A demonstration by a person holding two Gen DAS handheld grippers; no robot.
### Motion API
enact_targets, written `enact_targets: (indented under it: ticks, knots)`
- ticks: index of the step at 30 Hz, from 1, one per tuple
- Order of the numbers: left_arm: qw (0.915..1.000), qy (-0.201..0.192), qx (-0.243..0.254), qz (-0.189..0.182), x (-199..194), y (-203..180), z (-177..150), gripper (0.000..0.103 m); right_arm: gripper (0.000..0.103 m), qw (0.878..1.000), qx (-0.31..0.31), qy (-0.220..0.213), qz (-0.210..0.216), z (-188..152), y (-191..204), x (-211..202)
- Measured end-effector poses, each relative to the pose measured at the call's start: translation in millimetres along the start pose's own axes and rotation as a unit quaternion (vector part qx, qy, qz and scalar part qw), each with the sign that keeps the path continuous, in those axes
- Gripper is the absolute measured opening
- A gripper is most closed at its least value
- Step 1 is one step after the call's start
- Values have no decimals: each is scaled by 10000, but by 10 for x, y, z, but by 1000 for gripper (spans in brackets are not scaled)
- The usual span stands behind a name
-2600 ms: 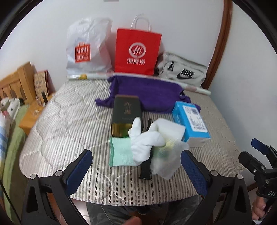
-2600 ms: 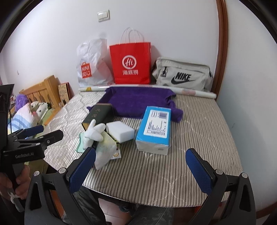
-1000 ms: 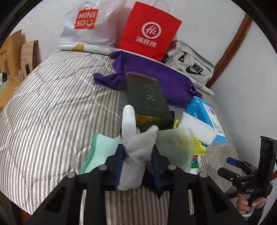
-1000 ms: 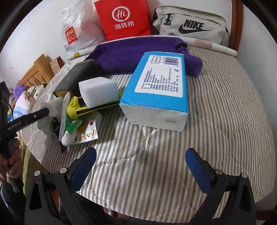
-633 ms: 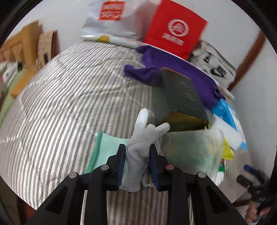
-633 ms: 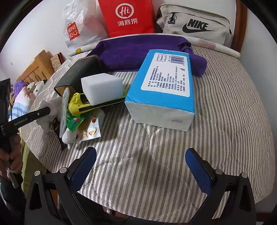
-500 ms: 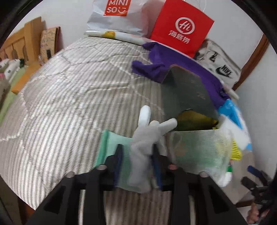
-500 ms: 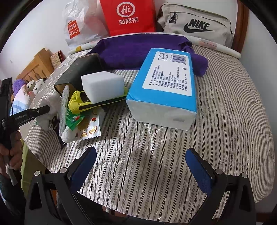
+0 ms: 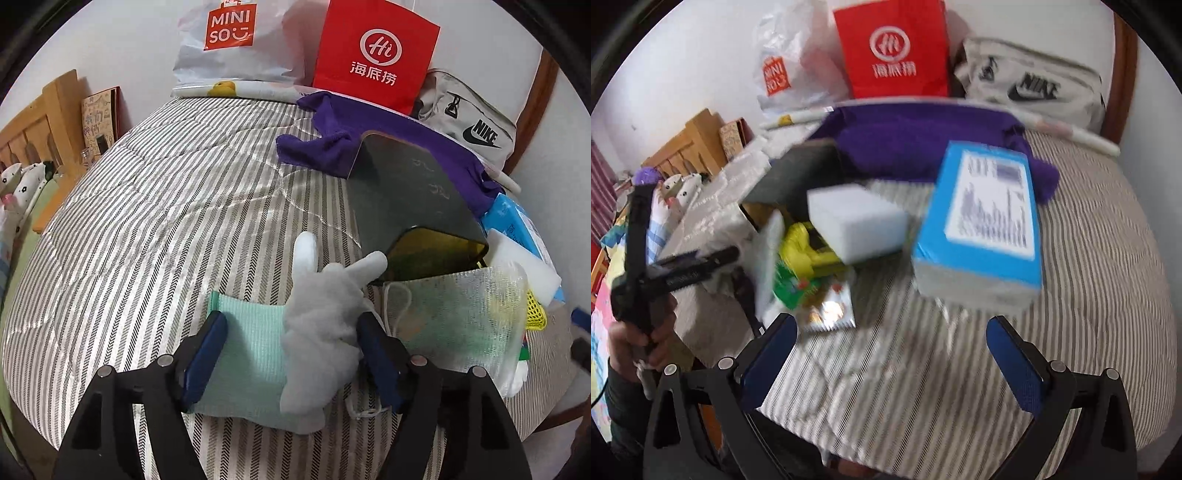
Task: Organize soft objects
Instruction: 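Lift the white glove with the left tool while the right tool grasps the white sponge block, then carry the glove and sponge block with both tools toward the purple towel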
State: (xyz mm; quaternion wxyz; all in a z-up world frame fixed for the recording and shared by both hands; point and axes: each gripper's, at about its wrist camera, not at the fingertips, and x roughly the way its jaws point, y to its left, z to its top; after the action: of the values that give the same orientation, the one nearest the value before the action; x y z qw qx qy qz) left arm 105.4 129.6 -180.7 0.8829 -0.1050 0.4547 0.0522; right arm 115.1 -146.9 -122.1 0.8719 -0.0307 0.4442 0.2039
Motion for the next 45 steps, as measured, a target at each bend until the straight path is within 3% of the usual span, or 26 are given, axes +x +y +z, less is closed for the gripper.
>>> enact_targets:
  ticks: [7, 17, 22, 27, 30, 39, 45]
  knots:
    - [9996, -136, 198, 170, -14, -2, -21, 45, 102, 9992, -287, -241, -131, 351, 95, 113]
    - [9996, -172, 193, 71, -27, 13, -27, 43, 99, 9979, -646, 40, 28, 605, 175, 493]
    - [9997, -184, 168, 6, -25, 31, -24, 44, 89, 9961, -793, 347, 197, 645, 248, 673]
    - [9997, -184, 167, -1, -23, 39, -22, 44, 59, 9930, -492, 744, 772, 635, 187, 775]
    - [9997, -191, 159, 6, -25, 39, -24, 44, 55, 9937, -404, 679, 795, 604, 121, 709]
    - [9997, -207, 84, 109, -37, 19, -28, 43, 54, 9972, 31, 56, 743, 374, -169, 209]
    - [9991, -73, -384, -189, -73, 150, -11, 26, 54, 9973, 64, -105, 728, 120, -332, -68]
